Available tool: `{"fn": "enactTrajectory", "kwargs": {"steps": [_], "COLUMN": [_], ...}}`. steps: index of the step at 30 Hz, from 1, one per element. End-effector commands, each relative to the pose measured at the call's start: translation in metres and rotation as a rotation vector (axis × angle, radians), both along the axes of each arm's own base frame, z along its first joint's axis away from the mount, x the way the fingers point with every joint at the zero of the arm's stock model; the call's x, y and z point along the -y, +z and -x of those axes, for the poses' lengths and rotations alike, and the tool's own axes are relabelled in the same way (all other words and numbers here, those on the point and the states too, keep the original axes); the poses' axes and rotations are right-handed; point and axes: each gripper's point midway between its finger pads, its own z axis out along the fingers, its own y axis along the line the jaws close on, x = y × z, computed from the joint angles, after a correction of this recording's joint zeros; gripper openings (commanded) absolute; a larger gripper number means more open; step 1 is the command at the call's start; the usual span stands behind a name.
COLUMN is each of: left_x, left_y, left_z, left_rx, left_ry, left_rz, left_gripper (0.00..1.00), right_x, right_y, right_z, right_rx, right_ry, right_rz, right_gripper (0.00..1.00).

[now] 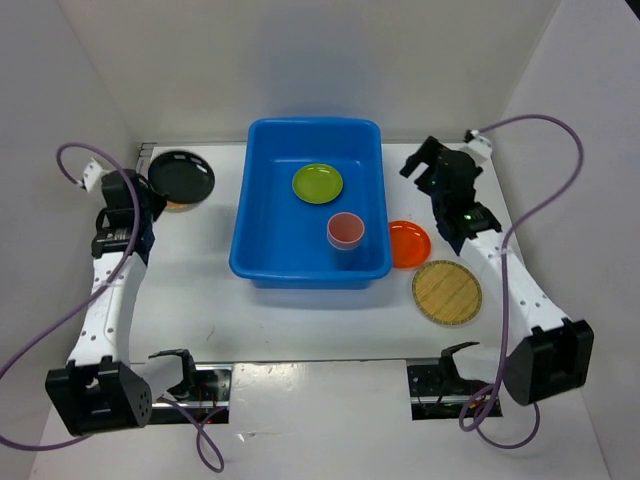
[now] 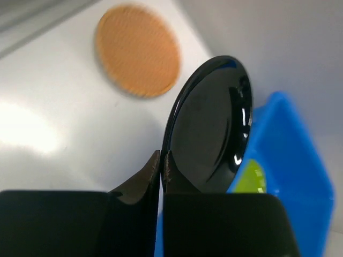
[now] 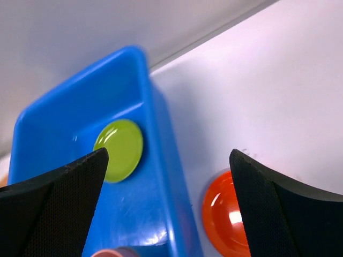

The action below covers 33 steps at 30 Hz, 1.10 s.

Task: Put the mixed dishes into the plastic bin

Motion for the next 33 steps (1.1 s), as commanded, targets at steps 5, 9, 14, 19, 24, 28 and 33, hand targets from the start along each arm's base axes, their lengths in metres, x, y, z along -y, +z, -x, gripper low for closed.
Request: {"fn": "enactTrajectory", "kwargs": {"steps": [5,9,14,19,24,28,33], "left_x": [0.049,0.101,0.167,0.215,0.251,0.261,0.266], "left_y": [0.122,0.127,0.092,0.057,0.023,-0.016,-0.049], "left_z": [-0.034,-0.069,-0.109,-0.138,-0.17,-0.186,-0.193], "left_rx": [0.288,0.316,0.237,0.145,0.065,-0.018,-0.081], "left_ry": [-0.37,-0.647,-0.871,-0.975,-1.029,-1.004,-0.994], "left_rz": [-0.088,-0.072,-0.055,-0.067,-0.071,-0.047,-0.032], "left_gripper": [0.0,0.0,0.0,0.0,0.0,0.0,0.0], "right_x": [0.062,0.058,0.082,0.091,0.096,0.085,0.083], "right_y": [-0.022,-0.076,-0.116,-0.157,-0.189,-0.229,-0.239], "right_z": [0.007,0.012,0.017,0.023,0.02,0.023,0.026], "right_rx": [-0.042,-0.143,-0.262,-0.374,-0.456,-0.569,-0.591], "right_ry": [-0.218,-0.196,-0.225,-0.235,-0.15,-0.029,-0.008], "right_rz": [-0.07,-0.081,-0.098,-0.108,-0.112,-0.129,-0.12], "right_gripper": [0.98,0.97,0.96,0.96,0.94,0.89,0.83]}}
